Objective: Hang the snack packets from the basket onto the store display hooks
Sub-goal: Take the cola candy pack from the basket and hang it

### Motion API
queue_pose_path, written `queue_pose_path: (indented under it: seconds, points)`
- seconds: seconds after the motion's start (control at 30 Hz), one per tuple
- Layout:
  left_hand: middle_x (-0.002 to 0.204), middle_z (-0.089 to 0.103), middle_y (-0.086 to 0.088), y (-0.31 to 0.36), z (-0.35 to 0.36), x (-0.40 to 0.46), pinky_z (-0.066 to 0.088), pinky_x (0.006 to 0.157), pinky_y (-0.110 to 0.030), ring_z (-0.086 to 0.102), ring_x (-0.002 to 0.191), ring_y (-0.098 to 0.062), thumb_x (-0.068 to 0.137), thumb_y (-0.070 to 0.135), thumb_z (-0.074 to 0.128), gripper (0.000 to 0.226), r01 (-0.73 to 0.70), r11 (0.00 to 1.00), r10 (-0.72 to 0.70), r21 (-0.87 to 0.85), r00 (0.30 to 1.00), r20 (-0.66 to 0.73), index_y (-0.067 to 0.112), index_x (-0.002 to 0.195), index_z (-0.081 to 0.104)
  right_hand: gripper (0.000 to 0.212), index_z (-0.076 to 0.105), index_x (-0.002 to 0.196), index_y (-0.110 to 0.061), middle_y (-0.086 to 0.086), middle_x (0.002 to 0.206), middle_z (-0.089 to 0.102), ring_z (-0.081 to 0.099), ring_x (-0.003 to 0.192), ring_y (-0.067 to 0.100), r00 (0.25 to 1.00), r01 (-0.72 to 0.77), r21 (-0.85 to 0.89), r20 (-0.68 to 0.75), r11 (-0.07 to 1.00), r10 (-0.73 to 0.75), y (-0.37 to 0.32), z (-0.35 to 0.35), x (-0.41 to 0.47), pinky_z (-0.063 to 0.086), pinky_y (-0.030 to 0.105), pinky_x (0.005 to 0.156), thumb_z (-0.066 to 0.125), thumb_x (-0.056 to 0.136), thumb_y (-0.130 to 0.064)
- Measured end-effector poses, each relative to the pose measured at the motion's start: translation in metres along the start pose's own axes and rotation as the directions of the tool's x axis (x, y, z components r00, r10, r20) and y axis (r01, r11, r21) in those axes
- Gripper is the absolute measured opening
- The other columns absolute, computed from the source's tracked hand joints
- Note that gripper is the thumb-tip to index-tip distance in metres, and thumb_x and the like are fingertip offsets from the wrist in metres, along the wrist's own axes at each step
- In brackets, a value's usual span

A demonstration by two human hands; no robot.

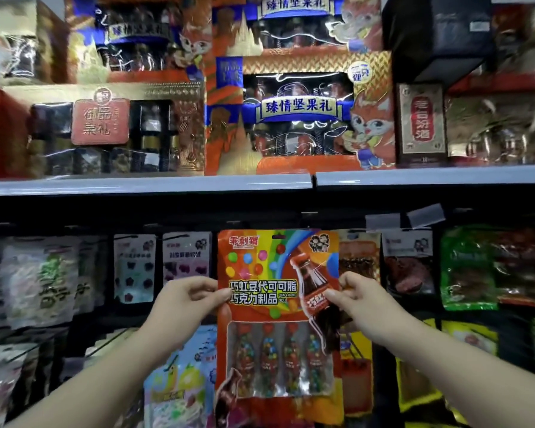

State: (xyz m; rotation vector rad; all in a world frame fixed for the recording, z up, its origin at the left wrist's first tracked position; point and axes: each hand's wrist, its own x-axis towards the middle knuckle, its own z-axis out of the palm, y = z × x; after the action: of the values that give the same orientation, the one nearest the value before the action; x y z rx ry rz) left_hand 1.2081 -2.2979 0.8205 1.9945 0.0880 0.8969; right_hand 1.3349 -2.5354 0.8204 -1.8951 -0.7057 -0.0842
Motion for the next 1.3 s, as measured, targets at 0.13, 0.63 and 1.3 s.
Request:
queue_pose_path:
  seconds: [0.13,0.63,1.3]
  points:
    - [0.071,0.075,-0.009,-0.02,-0.013,0.022,0.054,0.071,-0.019,0.073,0.075,-0.018,0.086,0.022,0.067,0.019,0.026,1.0,-0.026,0.007,0.99,0.142,0.003,0.082,0.068,0.033,0.031,0.075,-0.015,0.011,0.068,0.032,0.033,0.063,0.024,1.0,-0.031,-0.05,0.003,0.998,0.031,-0.001,0.014,0.007,0.044,0.039,0.057,0.056,0.094,-0.026]
    - [0.073,0.074,-0.012,-0.095,-0.013,0.081,0.057,0.084,-0.041,0.072,0.077,-0.023,0.084,0.025,0.071,0.025,0.098,0.992,-0.12,0.076,0.917,0.38,0.002,0.076,0.064,0.026,0.044,0.086,-0.007,0.028,0.086,0.052,0.044,0.069,0.025,0.981,-0.189,-0.18,-0.073,0.965,0.179,0.028,0.062,0.033,0.042,0.037,0.06,0.057,0.093,-0.028]
    - [0.067,0.073,-0.007,-0.116,-0.044,0.125,0.046,0.05,-0.009,0.066,0.053,-0.002,0.086,0.02,0.069,0.019,0.168,0.986,-0.168,0.013,0.985,0.026,0.003,0.078,0.069,0.025,0.044,0.076,-0.015,0.005,0.072,0.049,0.047,0.067,0.022,0.998,-0.061,-0.209,-0.043,0.976,0.053,-0.003,0.107,0.13,0.053,0.042,0.067,0.059,0.092,-0.027]
